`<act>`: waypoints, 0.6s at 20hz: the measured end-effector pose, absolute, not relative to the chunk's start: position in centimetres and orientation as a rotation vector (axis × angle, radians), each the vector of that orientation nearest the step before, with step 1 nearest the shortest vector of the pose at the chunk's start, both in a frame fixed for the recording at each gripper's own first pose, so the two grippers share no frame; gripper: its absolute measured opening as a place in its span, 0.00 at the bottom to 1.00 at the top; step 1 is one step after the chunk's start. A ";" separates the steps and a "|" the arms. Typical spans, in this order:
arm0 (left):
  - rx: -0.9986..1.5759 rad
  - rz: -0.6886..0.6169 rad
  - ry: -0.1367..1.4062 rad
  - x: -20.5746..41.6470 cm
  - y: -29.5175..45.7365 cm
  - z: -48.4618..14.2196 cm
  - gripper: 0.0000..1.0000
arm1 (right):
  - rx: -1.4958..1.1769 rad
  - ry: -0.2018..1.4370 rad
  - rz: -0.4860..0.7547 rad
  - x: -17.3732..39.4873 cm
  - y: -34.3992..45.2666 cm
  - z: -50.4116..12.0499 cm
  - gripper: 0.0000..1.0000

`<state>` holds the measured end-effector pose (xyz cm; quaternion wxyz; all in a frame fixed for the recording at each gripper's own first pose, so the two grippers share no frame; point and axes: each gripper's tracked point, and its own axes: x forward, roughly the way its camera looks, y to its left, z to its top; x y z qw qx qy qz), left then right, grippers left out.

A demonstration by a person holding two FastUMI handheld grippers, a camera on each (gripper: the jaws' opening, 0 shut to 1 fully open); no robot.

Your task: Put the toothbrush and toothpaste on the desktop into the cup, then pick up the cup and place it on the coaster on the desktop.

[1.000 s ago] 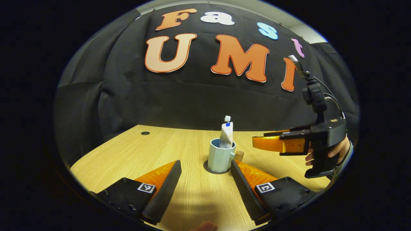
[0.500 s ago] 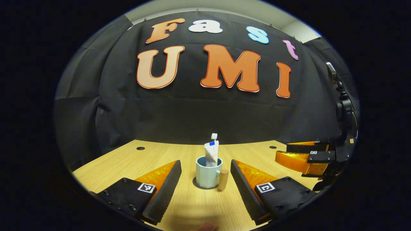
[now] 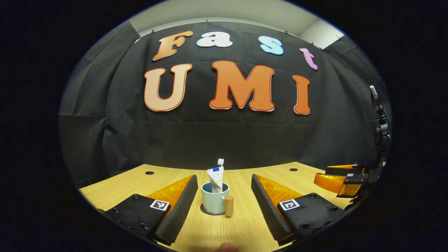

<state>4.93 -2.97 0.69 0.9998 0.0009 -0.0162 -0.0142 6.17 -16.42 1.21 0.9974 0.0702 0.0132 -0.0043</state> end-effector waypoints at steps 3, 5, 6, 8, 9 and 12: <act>0.009 -0.021 -0.049 4.7 -3.3 1.1 0.98 | 0.129 0.010 -0.022 5.9 -17.0 1.2 0.69; 0.009 -0.013 -0.057 4.6 -3.2 1.3 0.98 | 0.131 0.006 -0.018 5.8 -16.9 1.3 0.70; 0.008 -0.010 -0.058 4.5 -3.2 1.3 0.97 | 0.130 0.003 -0.016 5.8 -16.7 1.2 0.70; 0.007 0.005 -0.063 4.5 -2.7 1.4 0.98 | 0.116 -0.012 -0.018 5.8 -16.7 1.6 0.70; 0.004 0.010 -0.066 4.5 -2.4 1.5 0.98 | 0.109 -0.022 -0.017 5.9 -16.6 1.8 0.70; 0.006 0.021 -0.074 4.6 -1.6 1.8 0.98 | 0.109 -0.026 -0.004 6.1 -16.2 2.1 0.69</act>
